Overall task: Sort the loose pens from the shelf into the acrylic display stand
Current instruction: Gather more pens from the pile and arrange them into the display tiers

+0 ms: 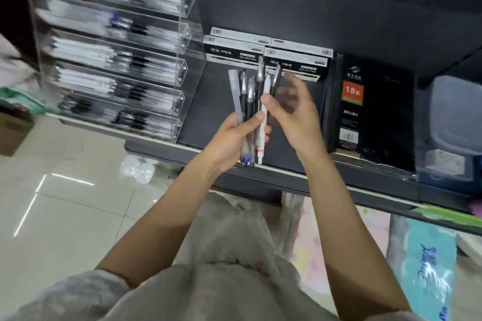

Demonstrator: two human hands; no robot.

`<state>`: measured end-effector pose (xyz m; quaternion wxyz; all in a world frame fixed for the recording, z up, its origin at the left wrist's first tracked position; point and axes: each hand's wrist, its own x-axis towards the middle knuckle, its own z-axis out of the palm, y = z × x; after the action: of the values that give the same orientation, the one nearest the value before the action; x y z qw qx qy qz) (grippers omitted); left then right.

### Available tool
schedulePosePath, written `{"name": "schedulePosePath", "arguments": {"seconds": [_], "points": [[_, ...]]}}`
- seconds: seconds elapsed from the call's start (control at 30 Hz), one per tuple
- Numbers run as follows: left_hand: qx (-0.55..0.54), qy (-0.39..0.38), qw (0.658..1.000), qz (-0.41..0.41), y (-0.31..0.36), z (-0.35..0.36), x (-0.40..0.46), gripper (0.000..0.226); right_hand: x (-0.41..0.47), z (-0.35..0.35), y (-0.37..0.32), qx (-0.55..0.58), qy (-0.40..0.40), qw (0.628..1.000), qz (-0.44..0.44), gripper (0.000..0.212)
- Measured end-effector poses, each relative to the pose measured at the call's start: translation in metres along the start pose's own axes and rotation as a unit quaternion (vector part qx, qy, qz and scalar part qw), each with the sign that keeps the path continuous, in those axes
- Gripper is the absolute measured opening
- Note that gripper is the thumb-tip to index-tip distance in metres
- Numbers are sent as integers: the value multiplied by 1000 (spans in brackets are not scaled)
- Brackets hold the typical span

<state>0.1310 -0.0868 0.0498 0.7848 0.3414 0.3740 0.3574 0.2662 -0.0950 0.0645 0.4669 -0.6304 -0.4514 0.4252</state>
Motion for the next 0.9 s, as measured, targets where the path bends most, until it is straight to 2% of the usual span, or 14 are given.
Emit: {"name": "schedulePosePath", "arguments": {"seconds": [0.07, 0.17, 0.3, 0.47, 0.57, 0.63, 0.73, 0.8, 0.9], "points": [[-69, 65, 995, 32, 10, -14, -9, 19, -13, 20, -4, -54, 10, 998, -20, 48], [-170, 131, 973, 81, 28, -40, -21, 20, -36, 57, -10, -111, -32, 991, -61, 32], [-180, 172, 961, 120, 46, -80, -40, 17, -41, 115, -15, -118, -38, 987, -99, 17], [-207, 226, 940, 151, 71, -158, -60, 15, -27, 198, -23, -98, -90, 989, -71, 2], [-231, 297, 913, 158, 85, -216, -61, 14, -18, 245, -26, -20, -72, 997, 17, 14], [-234, 313, 909, 148, 94, -256, -64, 15, -13, 259, -26, 5, -27, 998, 49, 17], [-221, 298, 918, 137, 114, -309, -74, 7, -5, 270, -25, -93, 24, 995, 1, 17], [-233, 294, 917, 136, 123, -325, -79, 18, 0, 271, -27, -186, 46, 979, -66, 11], [-274, 272, 913, 133, 134, -355, -88, 42, 12, 304, -28, -312, 62, 935, -154, 9]]}}
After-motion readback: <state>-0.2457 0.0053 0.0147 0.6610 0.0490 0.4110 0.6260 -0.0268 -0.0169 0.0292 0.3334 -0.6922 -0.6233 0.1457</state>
